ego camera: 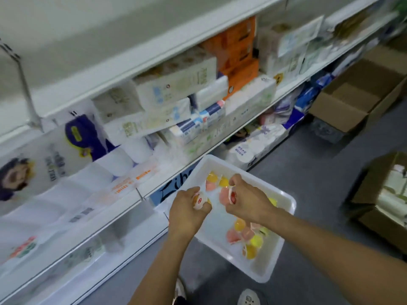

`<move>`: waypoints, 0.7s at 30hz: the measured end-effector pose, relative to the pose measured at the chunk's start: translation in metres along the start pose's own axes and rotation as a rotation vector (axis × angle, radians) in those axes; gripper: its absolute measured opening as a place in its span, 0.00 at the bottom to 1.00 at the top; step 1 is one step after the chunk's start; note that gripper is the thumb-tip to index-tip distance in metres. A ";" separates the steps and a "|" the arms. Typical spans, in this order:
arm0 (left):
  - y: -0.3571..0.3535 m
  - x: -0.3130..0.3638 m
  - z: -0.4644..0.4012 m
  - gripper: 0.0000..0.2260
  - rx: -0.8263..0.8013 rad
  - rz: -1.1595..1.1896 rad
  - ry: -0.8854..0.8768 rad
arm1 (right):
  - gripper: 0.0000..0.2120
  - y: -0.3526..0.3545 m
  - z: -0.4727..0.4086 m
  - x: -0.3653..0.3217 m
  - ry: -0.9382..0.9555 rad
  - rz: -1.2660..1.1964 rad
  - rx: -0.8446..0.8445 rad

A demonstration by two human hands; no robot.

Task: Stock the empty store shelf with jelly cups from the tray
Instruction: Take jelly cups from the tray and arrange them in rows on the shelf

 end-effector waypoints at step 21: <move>0.376 -0.017 0.034 0.13 0.592 -0.140 -0.161 | 0.19 0.092 -0.039 -0.386 0.646 -0.281 0.242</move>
Point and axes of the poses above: each hand's wrist, its own z-axis away from the middle knuckle, its own y-axis out of the back of the hand, x = y × z, the point moved 4 cm from there along -z, towards the middle knuckle, and after that the axes turned 7 degrees about -z, right-handed, at the moved point
